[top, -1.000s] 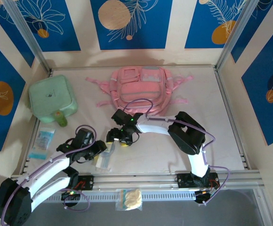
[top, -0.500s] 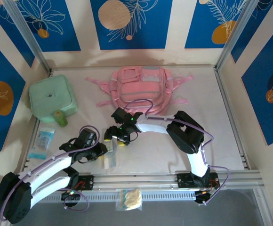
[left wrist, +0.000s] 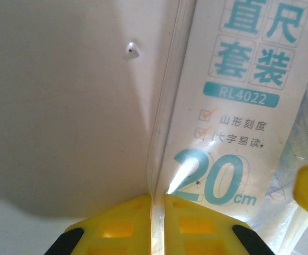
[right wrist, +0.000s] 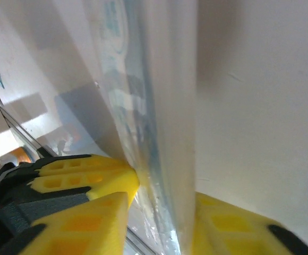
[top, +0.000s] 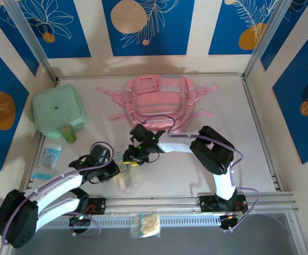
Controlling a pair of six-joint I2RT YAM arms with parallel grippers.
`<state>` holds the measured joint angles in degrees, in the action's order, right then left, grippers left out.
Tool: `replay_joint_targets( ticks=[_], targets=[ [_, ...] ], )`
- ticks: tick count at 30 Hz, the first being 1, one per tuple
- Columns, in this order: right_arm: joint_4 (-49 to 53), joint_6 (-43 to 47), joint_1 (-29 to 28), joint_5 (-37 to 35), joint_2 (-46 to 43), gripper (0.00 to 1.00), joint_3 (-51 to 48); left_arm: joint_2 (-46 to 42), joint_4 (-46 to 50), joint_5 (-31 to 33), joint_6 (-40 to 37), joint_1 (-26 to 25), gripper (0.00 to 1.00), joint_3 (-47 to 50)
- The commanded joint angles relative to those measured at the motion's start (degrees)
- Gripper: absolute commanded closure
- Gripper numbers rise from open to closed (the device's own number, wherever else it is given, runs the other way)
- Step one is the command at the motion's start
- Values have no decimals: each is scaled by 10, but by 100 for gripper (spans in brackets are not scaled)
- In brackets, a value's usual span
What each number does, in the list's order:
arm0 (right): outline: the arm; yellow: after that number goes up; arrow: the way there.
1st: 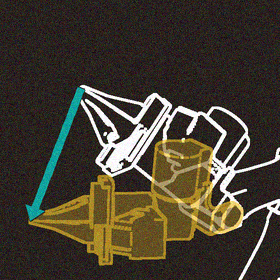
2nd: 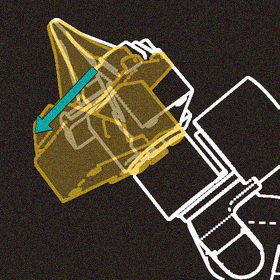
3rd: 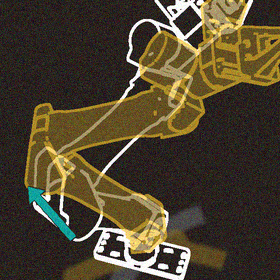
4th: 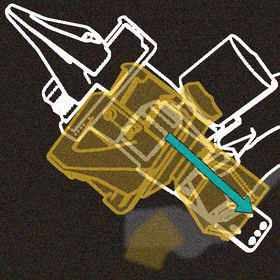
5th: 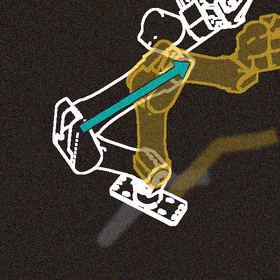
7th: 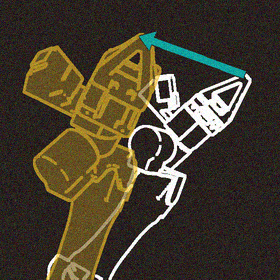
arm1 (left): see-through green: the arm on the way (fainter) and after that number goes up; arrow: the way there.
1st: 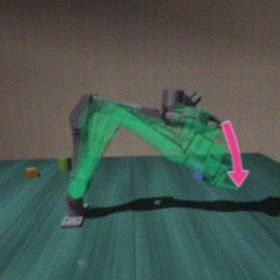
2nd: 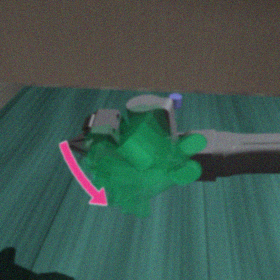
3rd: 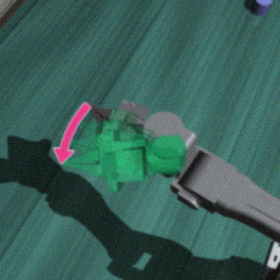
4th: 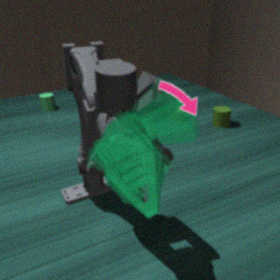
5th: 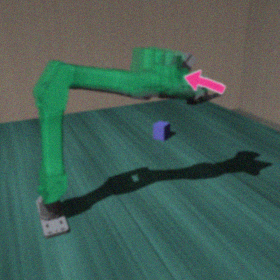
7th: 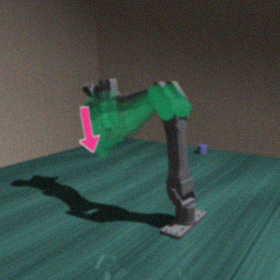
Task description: Pack the student bag
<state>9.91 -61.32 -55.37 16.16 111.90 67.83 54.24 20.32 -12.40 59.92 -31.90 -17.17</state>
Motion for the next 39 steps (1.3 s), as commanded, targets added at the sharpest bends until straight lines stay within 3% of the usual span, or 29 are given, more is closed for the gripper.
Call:
replay_joint_targets(
  ticks=[1,6,9,12,19,25,30,32,37,39],
  targets=[
    [1,18,-5,25,-14,76,-2,13,-23,11,-6,-4,88,3],
    [1,24,-4,14,-28,92,-8,11,-19,13,-9,-3,88,-4],
    [1,30,-1,15,-39,99,-9,5,-7,16,-19,-3,82,-20],
    [30,45,5,-1,-72,100,-10,-19,32,45,-49,-1,79,-58],
    [123,81,47,-66,-222,100,-49,-26,101,141,-188,20,57,-213],
    [204,109,137,-94,-352,100,-73,136,50,77,-328,48,38,-378],
    [275,130,253,-98,-425,100,-81,228,-96,5,-510,44,34,-427],
    [278,140,311,-73,-447,100,-90,276,-104,-18,-583,39,31,-464],
    [275,141,441,3,-471,100,-111,374,-63,27,-757,3,28,-552],
    [267,141,466,19,-476,100,-112,409,-61,62,-788,-5,24,-573]
  ],
)
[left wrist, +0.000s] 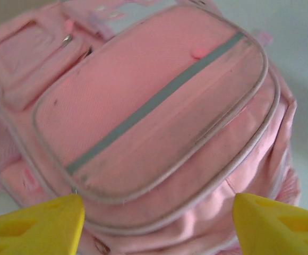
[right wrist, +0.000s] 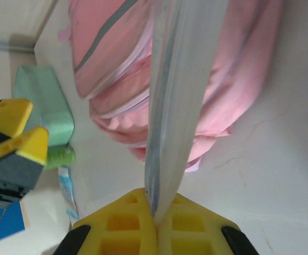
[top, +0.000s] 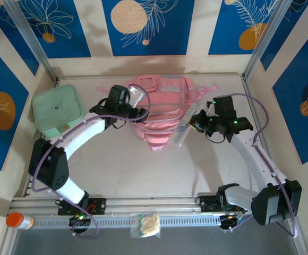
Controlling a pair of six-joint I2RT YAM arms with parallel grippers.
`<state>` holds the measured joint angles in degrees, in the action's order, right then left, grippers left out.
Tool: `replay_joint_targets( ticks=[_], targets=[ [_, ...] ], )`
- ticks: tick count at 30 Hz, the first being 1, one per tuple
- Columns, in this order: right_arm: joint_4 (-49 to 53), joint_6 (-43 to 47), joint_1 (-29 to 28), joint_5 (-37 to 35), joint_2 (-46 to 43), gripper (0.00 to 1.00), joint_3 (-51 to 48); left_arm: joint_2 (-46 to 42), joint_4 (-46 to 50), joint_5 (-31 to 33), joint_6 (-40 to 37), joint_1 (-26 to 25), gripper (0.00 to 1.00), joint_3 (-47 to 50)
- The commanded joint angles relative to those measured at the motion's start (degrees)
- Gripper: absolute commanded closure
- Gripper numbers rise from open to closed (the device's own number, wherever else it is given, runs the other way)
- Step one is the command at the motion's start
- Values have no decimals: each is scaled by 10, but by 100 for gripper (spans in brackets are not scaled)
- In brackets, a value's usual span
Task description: Pack the student bag
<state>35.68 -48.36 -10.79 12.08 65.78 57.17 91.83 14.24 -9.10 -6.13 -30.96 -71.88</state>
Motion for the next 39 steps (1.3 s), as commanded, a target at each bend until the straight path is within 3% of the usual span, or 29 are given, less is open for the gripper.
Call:
replay_joint_targets(
  ticks=[1,5,9,12,16,21,26,30,33,37,39],
  targets=[
    [14,14,28,57,-14,100,-1,50,4,40,-134,-15,23,-39],
    [13,20,56,69,-7,100,4,99,-6,54,-182,-20,22,-64],
    [9,21,70,81,-2,100,9,133,-23,107,-226,-18,19,-87],
    [14,24,77,80,-7,100,12,166,28,91,-249,-18,19,-131],
    [12,22,84,80,-11,100,7,169,-19,96,-266,-18,19,-111],
    [11,19,84,87,-12,100,0,185,20,103,-274,-15,34,-168],
    [16,26,83,81,-13,100,-4,181,60,49,-264,-15,47,-211],
    [6,27,82,89,-10,100,-8,205,84,41,-253,-15,70,-254],
    [10,29,80,88,-4,100,-3,223,105,38,-250,-16,78,-276],
    [11,31,78,86,-7,100,1,216,115,29,-246,-17,97,-270],
    [9,33,77,87,-3,100,2,206,116,16,-240,-20,100,-263]
  ],
)
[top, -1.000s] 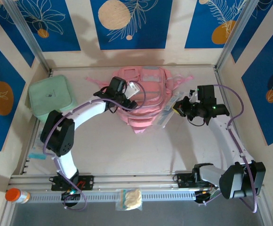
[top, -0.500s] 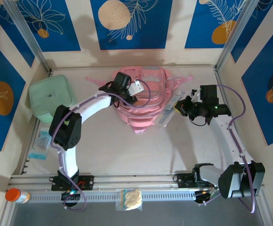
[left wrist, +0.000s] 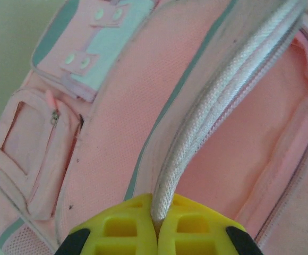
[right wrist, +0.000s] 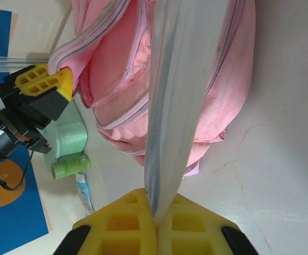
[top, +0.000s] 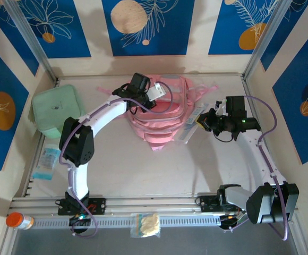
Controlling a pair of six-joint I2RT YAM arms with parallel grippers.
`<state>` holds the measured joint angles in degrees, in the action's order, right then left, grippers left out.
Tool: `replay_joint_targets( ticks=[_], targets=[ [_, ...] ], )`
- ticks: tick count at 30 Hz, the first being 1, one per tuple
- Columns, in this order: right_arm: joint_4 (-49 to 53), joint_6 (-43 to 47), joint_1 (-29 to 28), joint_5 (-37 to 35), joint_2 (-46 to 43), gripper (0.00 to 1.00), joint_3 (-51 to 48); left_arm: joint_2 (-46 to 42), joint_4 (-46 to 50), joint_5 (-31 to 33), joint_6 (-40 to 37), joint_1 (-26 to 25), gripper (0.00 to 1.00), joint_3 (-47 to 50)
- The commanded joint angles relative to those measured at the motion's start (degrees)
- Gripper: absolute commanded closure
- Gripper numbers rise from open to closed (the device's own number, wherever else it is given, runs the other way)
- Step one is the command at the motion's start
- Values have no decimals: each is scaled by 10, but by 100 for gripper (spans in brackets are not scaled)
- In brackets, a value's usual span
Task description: Pack the student bag
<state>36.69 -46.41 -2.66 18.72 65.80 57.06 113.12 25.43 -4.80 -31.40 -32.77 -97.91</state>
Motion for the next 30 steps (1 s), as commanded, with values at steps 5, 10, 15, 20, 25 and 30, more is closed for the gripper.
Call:
replay_joint_targets(
  ticks=[5,10,15,20,25,30],
  targets=[
    [-7,11,-9,22,3,100,6,-34,-8,-27,33,-16,100,36],
    [-12,9,-15,23,17,100,11,-42,34,-1,123,-53,100,17],
    [-43,-11,-18,20,31,100,13,-55,37,52,247,-111,100,5],
    [-85,-49,-22,-12,37,100,7,-49,54,60,412,-164,100,-34],
    [-147,-91,-22,-71,24,100,-36,-58,26,53,527,-186,100,-32],
    [-222,-129,-47,-156,36,100,-75,-66,2,42,537,-187,100,-33]
  ],
)
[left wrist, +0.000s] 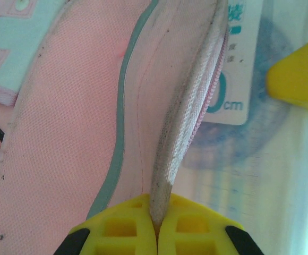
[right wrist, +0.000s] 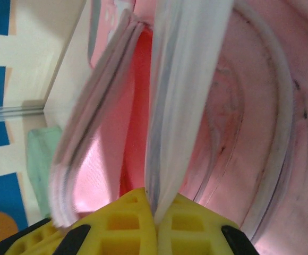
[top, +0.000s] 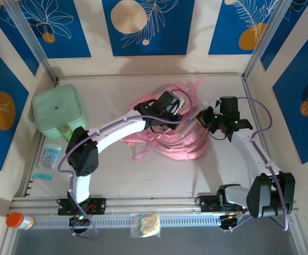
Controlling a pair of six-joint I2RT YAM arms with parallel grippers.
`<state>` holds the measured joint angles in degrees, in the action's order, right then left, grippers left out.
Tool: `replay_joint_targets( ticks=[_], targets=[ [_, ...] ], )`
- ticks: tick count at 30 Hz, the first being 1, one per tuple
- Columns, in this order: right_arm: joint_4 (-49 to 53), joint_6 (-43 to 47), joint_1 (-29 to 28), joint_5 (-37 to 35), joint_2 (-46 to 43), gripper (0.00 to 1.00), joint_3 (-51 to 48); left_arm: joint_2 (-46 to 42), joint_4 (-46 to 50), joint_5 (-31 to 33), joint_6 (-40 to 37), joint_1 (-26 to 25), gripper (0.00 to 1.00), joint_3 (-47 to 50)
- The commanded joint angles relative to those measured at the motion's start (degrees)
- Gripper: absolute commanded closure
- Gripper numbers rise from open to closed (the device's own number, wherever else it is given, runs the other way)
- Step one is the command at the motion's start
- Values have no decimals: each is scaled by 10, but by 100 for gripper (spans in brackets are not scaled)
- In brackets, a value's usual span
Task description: Pack the student bag
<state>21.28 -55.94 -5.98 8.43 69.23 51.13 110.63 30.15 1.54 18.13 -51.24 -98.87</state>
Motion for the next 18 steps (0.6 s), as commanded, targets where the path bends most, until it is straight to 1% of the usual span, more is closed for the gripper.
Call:
replay_joint_targets(
  ticks=[1,5,9,11,12,14,16,18],
  targets=[
    [-84,-45,-22,-74,7,100,-21,-40,-37,-15,44,-3,100,-28],
    [-175,-81,-52,-96,13,100,-45,-45,-39,-10,39,-3,100,-29],
    [-181,-109,-116,-158,23,100,-39,-37,-40,-15,32,-3,100,-44],
    [-185,-123,-137,-187,30,100,-48,-36,-42,-8,25,-3,100,-47],
    [-207,-128,-140,-189,35,100,-60,-35,-45,-7,21,-3,100,-47],
    [-267,-136,-139,-156,47,100,-84,-32,-45,-9,17,-3,100,-53],
    [-269,-143,-142,-135,62,100,-82,-31,-43,-4,14,-3,100,-55],
    [-252,-126,-145,-116,68,99,-72,-32,-39,5,8,-2,100,-55]
  ],
)
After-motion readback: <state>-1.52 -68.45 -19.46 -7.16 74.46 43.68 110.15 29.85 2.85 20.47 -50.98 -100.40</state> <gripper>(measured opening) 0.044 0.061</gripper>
